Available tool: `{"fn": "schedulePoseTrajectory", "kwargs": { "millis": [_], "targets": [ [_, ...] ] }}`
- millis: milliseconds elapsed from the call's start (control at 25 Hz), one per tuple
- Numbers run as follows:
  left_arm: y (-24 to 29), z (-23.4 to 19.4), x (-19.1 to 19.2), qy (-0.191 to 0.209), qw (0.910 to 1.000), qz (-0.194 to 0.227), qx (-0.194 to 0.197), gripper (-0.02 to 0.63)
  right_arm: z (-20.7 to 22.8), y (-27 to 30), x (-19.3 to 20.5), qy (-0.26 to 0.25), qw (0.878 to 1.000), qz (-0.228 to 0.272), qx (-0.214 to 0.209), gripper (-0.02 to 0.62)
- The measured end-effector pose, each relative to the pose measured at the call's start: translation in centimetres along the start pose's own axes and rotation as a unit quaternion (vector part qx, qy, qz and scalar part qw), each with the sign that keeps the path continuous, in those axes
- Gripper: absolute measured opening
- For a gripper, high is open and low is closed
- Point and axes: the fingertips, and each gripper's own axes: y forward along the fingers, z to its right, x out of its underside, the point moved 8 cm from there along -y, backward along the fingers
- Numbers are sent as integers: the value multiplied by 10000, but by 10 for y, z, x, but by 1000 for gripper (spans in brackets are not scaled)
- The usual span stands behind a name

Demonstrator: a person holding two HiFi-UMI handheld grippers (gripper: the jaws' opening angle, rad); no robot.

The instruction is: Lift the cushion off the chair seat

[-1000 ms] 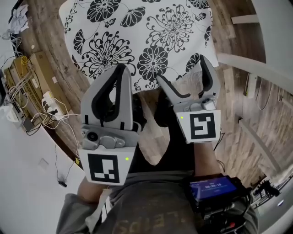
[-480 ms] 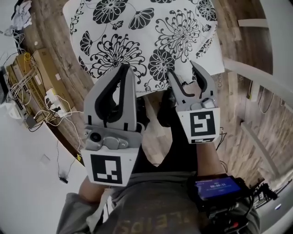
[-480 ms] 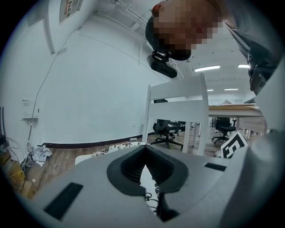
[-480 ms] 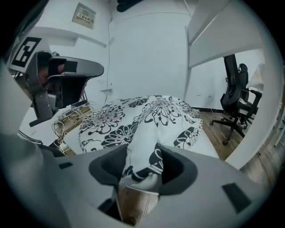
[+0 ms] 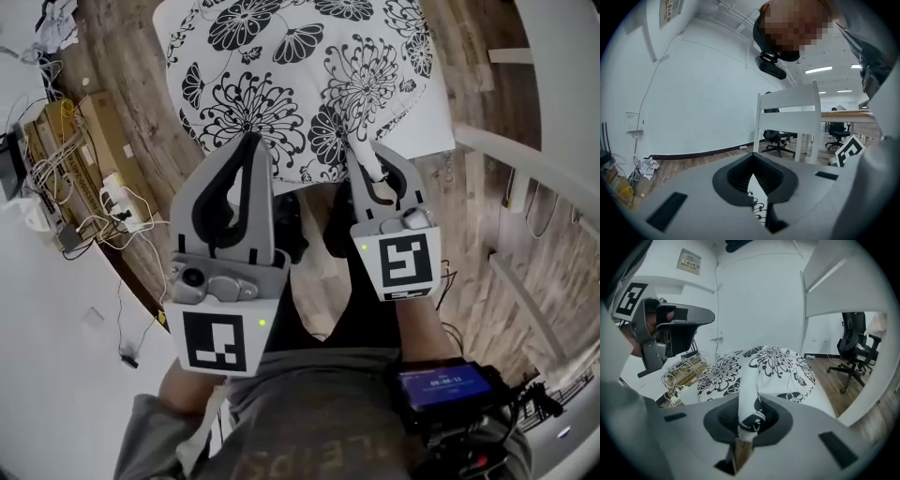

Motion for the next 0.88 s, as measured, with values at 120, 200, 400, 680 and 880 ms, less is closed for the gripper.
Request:
{"fn": "schedulePoseTrajectory", "kwargs": {
  "millis": [120, 200, 400, 680, 880],
  "targets": [
    [-1, -4, -9, 19, 10000, -9, -58, 6, -1, -3, -16, -42, 9999, 108, -45, 31],
    [-1, -3, -13, 85, 9999, -4, -114, 6, 0, -4, -20, -22, 9997, 215, -87, 31],
    [-4, 7, -32, 249, 9993, 93, -253, 6, 7, -20, -36, -28, 9988, 468, -120, 31],
    [-25, 0, -69, 317, 9986, 195, -370, 6, -8, -46, -79, -43, 9970, 756, -171, 29],
    [-31, -4, -106, 387, 9977, 353, -438, 6, -9, -64, -119, -44, 9945, 1040, -131, 29]
  ]
}}
